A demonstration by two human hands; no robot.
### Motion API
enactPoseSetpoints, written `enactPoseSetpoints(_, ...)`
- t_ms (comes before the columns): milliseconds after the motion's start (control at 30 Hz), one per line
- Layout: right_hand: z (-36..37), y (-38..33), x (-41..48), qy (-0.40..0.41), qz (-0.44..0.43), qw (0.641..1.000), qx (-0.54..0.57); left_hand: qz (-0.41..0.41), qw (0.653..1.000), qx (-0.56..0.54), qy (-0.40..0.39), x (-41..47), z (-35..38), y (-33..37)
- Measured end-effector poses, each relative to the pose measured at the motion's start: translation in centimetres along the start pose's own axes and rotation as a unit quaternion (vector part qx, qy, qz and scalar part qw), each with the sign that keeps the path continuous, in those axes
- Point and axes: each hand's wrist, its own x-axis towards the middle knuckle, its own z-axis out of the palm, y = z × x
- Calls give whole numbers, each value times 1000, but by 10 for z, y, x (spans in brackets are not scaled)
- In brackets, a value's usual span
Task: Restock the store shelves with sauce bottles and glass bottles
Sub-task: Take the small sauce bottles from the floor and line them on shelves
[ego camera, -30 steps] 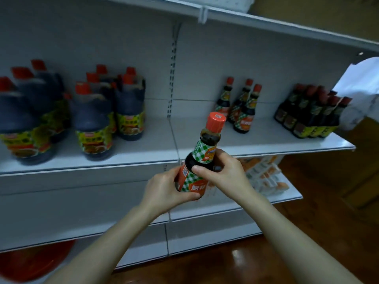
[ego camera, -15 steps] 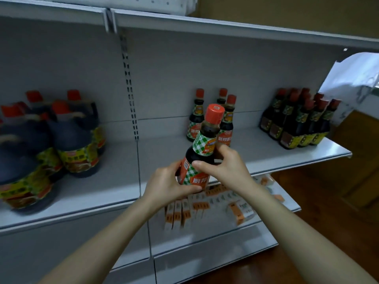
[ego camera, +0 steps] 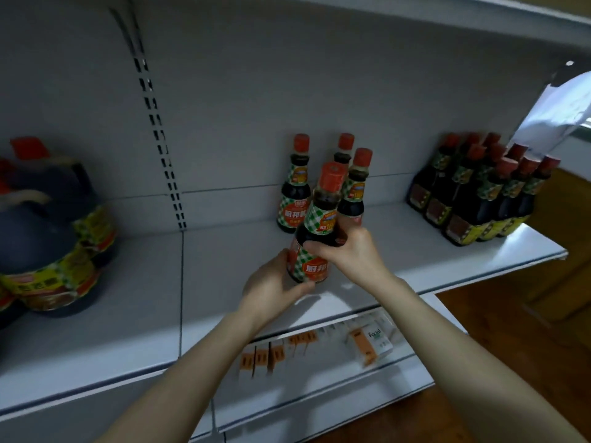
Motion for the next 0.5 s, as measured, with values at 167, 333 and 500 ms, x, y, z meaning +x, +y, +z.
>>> enactPoseSetpoints(167,3,21,33,-30,22,999,-14,-65,983,164,-52,-8,19,-21)
enactPoseSetpoints(333,6,35,50,-59,18,997,-34,-62,976,203,-41,-13,27,-27)
enactPoseSetpoints(500,11,51,48,-56,20,998,3,-69,976,201,-36,-13,29,-29)
